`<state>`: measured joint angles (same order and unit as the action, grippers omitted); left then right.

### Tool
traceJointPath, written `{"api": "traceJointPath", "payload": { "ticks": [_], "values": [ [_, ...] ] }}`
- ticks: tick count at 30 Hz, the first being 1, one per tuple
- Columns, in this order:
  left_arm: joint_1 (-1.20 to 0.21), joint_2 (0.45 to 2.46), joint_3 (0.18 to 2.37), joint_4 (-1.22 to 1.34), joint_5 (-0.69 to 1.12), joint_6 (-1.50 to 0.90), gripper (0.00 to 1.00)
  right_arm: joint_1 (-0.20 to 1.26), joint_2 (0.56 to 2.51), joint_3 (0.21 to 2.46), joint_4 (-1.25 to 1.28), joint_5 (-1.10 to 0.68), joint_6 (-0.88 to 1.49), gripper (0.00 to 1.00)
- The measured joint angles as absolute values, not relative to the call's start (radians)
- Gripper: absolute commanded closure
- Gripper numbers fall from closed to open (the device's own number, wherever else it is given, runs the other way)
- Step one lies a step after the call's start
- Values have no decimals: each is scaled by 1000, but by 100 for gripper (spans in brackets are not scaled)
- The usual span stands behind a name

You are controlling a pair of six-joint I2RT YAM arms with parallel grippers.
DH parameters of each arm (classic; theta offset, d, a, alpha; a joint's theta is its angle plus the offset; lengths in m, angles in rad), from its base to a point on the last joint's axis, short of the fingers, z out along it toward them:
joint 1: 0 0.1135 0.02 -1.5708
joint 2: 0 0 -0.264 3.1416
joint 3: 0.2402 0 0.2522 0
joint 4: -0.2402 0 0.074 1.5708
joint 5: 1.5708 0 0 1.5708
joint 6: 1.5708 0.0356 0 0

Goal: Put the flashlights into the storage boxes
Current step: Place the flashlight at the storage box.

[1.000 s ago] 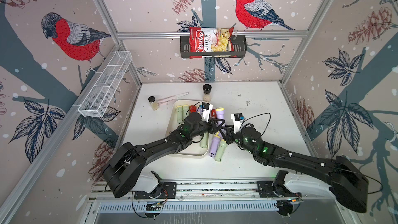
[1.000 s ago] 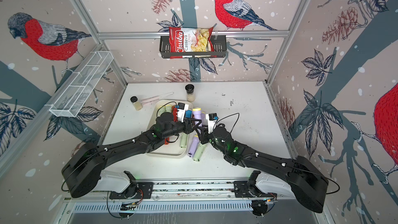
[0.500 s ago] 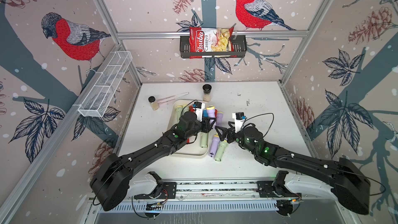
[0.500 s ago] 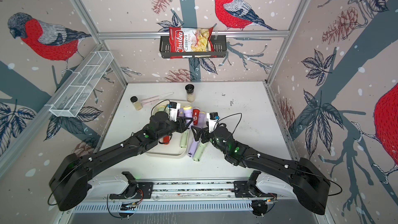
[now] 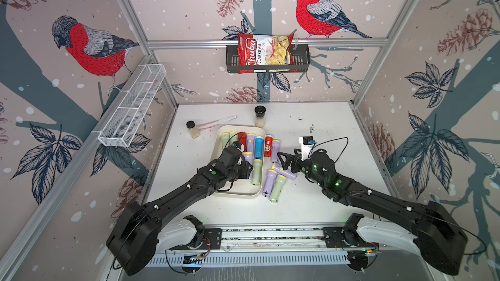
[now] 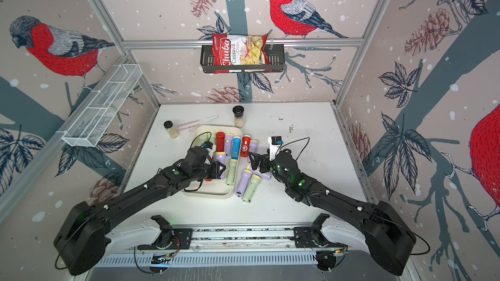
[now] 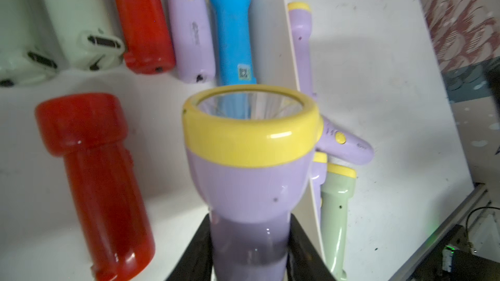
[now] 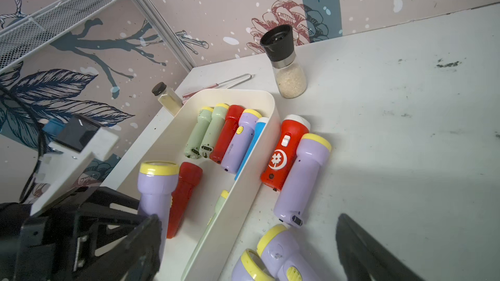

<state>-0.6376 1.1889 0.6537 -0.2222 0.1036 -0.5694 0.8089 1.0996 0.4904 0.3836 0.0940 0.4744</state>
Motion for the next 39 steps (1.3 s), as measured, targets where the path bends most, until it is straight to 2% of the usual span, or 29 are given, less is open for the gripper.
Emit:
{"api": "traceJointPath", "payload": {
  "ticks": [11, 25, 27, 31, 39],
  "values": [
    [-606, 1375, 736, -313, 104, -515, 72, 798, 1105, 497, 358, 70, 474, 1],
    [-580, 1465, 778, -304, 131, -472, 69, 786, 1114, 498, 338, 66, 473, 0],
    [-579, 1473, 781, -295, 140, -470, 67, 785, 1114, 498, 337, 65, 473, 1],
    [-578, 1481, 787, -292, 157, -464, 56, 785, 1111, 498, 336, 65, 473, 1],
    [-578, 1467, 789, -292, 157, -464, 49, 784, 1104, 498, 331, 65, 471, 1]
  ]
}}
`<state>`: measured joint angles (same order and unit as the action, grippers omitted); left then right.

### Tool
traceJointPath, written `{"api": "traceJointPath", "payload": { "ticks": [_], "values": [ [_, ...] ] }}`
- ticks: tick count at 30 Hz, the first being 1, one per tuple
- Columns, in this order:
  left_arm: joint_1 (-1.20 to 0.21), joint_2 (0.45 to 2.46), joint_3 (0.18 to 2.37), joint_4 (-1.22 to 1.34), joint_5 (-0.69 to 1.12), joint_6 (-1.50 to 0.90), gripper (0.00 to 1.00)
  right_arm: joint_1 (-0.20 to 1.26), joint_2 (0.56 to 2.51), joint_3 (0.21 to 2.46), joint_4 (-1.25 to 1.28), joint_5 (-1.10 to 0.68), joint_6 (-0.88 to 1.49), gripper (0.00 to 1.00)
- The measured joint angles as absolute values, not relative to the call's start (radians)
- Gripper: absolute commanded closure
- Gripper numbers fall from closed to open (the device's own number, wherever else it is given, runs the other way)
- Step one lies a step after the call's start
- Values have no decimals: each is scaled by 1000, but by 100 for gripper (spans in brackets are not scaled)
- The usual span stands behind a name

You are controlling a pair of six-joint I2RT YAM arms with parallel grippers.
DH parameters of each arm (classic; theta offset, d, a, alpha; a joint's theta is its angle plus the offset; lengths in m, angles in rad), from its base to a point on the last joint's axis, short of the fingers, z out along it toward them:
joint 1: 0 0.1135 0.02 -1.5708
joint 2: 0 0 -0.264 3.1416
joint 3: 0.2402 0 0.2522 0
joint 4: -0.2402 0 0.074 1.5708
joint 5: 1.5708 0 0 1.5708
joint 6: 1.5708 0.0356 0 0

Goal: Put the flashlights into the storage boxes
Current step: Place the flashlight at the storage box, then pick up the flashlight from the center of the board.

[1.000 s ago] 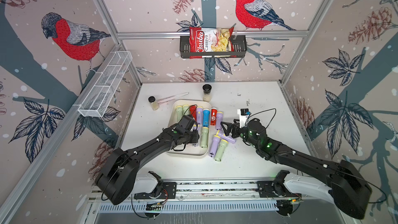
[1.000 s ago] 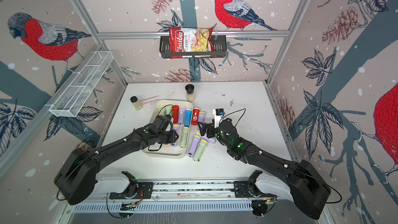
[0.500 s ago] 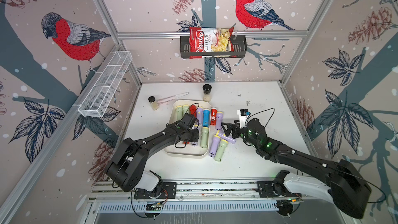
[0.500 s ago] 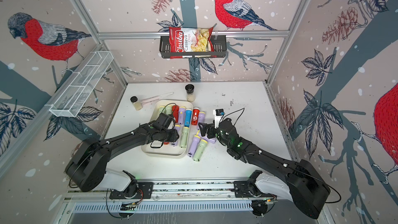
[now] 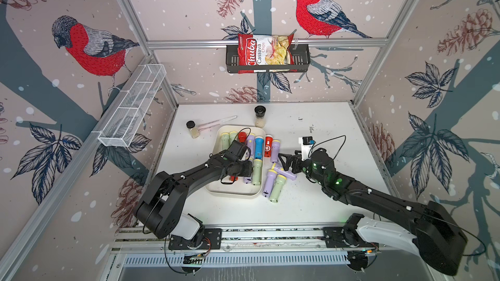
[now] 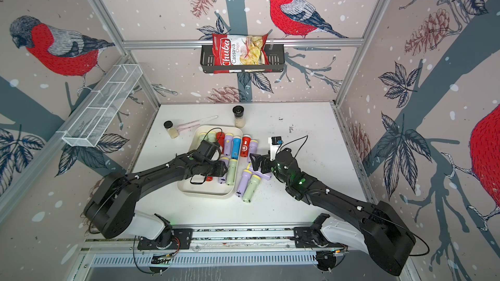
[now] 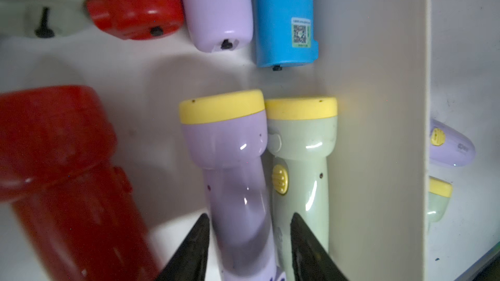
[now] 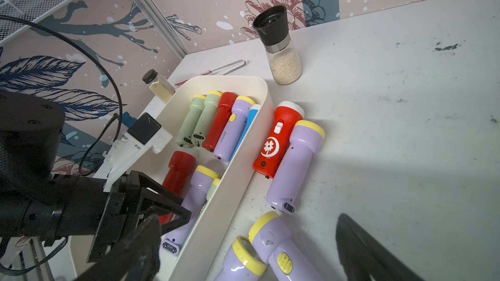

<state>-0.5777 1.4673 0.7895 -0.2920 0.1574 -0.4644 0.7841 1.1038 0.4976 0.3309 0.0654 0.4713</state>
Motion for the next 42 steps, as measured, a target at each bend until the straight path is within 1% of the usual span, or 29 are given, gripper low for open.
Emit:
{"api": "traceJointPath", "payload": {
  "ticks": [7, 14, 18, 24, 29, 32, 34, 39, 41, 42],
  "values": [
    [-577, 1424, 793, -299, 152, -464, 49, 783, 1103, 511, 305, 65, 469, 1],
    [-577, 1283, 792, -286, 153, -461, 48, 756, 1140, 614, 152, 70, 414, 1],
    [-577, 1192, 738, -235, 155, -456, 48, 737, 1172, 644, 56, 66, 381, 0],
    [-577, 1070, 620, -109, 155, -456, 48, 700, 1200, 630, -33, -17, 340, 0],
    [-577, 1006, 550, -30, 153, -458, 48, 697, 1230, 624, -84, -89, 306, 12],
    [-577, 1002, 544, -6, 152, -467, 48, 694, 1257, 633, -122, -105, 282, 16],
    [-577, 1007, 543, 1, 152, -467, 48, 694, 1287, 646, -141, -109, 261, 17],
    [-577, 1016, 540, 17, 152, -467, 48, 693, 1355, 684, -189, -110, 228, 27],
    [-577, 1016, 539, 17, 152, -467, 48, 691, 1383, 699, -201, -110, 208, 29],
    [-577, 1015, 539, 17, 152, -467, 48, 691, 1393, 703, -203, -110, 207, 28]
  ]
}}
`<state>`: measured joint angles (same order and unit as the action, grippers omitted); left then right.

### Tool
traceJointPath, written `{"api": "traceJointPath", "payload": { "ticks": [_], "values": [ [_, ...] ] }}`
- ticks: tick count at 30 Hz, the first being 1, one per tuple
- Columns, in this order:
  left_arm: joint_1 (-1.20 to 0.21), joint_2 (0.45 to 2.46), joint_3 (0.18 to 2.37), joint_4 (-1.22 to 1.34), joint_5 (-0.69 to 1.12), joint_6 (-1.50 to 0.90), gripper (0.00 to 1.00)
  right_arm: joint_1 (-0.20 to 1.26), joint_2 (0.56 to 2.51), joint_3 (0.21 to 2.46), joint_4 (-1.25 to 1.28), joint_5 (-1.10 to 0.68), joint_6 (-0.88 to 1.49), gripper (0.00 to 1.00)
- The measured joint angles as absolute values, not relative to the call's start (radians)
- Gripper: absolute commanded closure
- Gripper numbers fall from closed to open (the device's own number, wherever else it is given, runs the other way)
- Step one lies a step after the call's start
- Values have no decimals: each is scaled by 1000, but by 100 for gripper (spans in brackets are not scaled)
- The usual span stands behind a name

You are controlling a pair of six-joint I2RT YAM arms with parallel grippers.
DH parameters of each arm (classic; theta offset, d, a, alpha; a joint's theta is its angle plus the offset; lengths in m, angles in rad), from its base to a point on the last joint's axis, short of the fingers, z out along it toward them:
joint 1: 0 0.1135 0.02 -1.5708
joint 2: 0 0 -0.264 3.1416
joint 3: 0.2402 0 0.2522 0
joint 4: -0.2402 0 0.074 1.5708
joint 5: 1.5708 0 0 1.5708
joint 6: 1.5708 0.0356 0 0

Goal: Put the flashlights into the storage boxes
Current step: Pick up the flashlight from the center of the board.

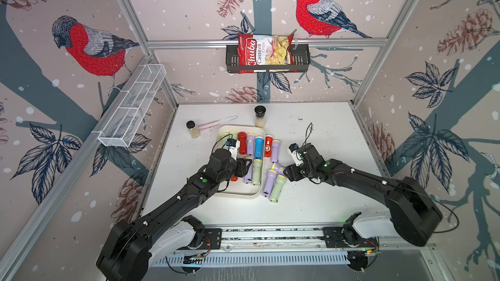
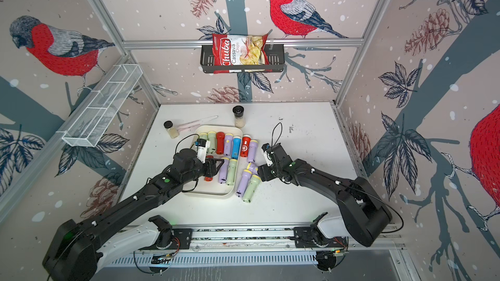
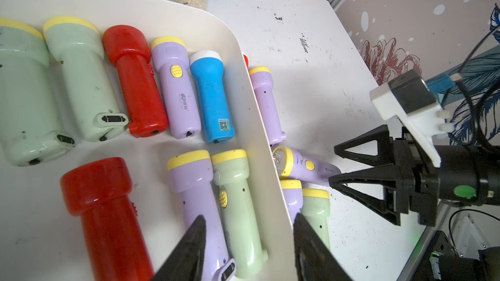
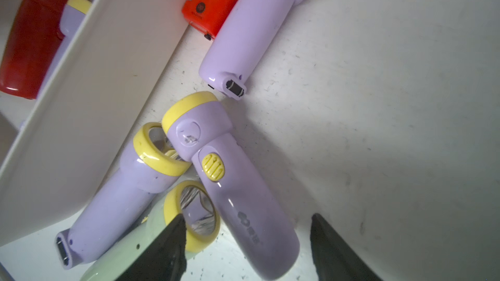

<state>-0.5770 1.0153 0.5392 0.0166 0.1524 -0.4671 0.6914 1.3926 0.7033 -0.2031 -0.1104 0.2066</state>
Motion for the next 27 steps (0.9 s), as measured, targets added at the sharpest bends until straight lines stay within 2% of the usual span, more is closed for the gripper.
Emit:
{"api": "traceJointPath", "payload": {
  "ticks": [8, 27],
  "values": [
    [-577, 1017, 539, 17, 152, -465, 48, 691, 1451, 723, -219, -126, 183, 29],
    [-576, 1036, 554, 17, 152, -464, 49, 691, 1529, 749, -243, -106, 190, 50]
  ]
}}
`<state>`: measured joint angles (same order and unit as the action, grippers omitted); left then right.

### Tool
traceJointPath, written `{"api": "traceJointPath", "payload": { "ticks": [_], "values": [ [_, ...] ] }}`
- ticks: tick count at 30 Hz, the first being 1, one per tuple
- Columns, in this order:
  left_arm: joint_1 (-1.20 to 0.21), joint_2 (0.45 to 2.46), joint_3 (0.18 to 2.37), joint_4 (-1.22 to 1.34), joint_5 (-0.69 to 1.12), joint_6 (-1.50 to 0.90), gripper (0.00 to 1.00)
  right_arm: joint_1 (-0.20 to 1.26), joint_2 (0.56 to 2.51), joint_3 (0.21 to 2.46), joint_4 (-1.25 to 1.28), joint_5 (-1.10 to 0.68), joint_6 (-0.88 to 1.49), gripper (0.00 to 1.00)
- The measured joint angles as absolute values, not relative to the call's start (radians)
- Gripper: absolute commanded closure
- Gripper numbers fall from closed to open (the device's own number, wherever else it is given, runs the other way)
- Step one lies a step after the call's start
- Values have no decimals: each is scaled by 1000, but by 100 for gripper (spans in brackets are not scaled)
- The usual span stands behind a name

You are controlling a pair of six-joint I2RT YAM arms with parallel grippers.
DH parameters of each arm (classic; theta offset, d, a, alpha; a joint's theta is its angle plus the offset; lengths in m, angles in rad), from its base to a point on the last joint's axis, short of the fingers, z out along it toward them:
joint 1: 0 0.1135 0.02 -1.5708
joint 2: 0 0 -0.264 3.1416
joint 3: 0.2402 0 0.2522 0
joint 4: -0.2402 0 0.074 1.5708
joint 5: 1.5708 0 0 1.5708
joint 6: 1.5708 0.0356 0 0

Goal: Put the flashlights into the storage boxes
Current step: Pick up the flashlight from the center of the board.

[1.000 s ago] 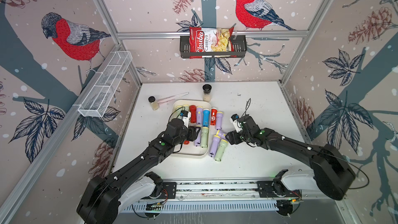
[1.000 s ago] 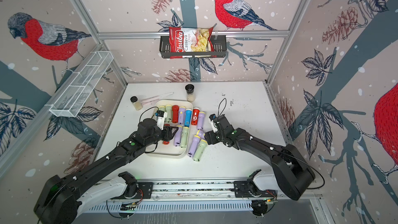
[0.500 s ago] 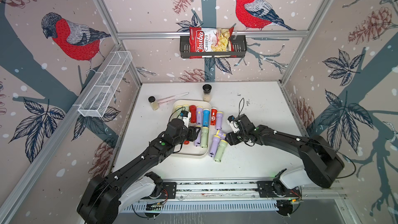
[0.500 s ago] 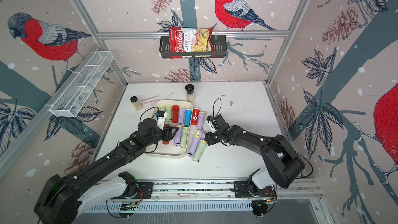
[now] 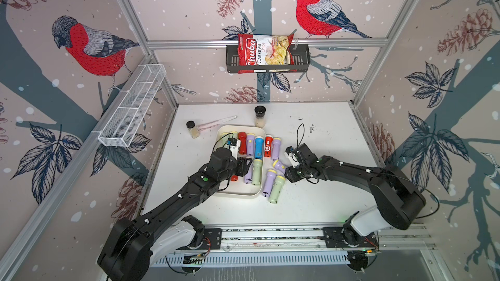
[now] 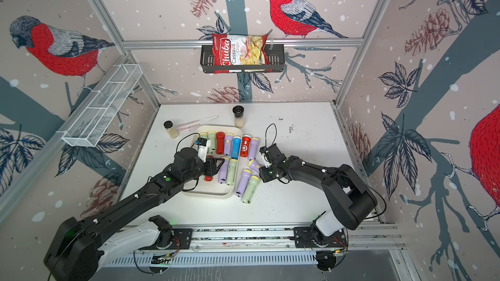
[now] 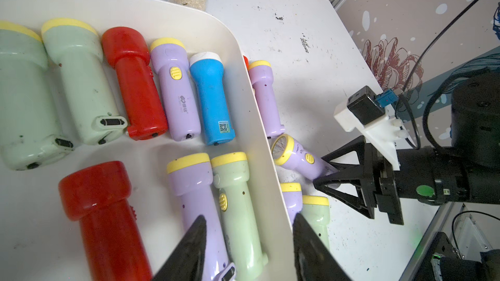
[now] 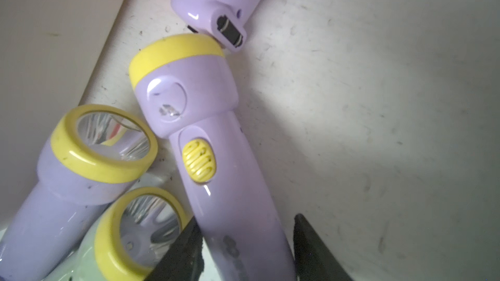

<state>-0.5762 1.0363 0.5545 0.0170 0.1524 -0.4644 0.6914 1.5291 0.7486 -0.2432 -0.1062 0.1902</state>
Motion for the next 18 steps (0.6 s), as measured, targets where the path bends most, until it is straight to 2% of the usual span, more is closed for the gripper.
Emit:
{"api": "traceJointPath", "payload": {
  "ticks": [4, 18],
  "values": [
    [-576, 1038, 558, 17, 152, -464, 49, 691, 1542, 760, -246, -101, 191, 56],
    [-576, 1038, 564, 17, 153, -464, 49, 700, 1451, 705, -260, -89, 228, 64]
  ]
}}
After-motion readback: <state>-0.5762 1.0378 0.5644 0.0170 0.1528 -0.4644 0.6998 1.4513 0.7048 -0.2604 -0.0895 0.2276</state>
